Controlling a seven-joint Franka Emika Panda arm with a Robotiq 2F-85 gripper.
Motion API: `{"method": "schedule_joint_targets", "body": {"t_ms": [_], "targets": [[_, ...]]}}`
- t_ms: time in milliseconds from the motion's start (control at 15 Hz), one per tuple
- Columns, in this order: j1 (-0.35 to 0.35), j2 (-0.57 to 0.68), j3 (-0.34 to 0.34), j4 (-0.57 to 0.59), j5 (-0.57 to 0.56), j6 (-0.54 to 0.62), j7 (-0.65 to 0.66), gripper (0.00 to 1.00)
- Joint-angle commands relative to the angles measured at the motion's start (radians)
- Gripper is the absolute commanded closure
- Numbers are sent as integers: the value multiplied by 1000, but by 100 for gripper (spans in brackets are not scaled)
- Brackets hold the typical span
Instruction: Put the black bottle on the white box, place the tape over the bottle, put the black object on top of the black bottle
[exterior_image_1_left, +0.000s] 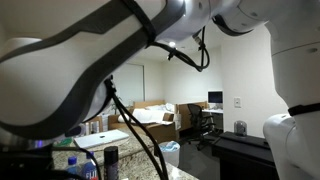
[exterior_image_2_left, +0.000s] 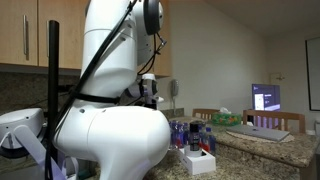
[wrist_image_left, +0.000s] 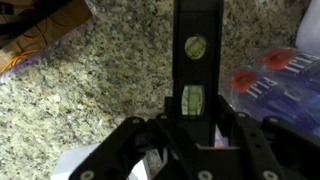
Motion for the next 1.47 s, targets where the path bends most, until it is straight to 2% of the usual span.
{"method": "schedule_joint_targets", "body": {"t_ms": [0, 200, 467, 667, 867, 933, 1000, 1267, 1333, 1400], "targets": [[-83, -85, 21, 57, -2, -169, 35, 82], [-145, -141, 22, 121, 20, -309, 28, 82], [-215, -229, 13, 152, 71, -390, 25, 82], [-271, -282, -12, 118, 147, -373, 7, 82], [-319, -341, -42, 46, 236, -249, 2, 82], [-317, -276, -13, 124, 184, -327, -2, 82], [-328, -282, -17, 117, 188, -317, -5, 57], [-327, -274, -2, 119, 187, -318, -4, 57], [-326, -274, -1, 119, 187, -318, -4, 82], [-332, -274, -7, 121, 194, -317, 1, 82]]}}
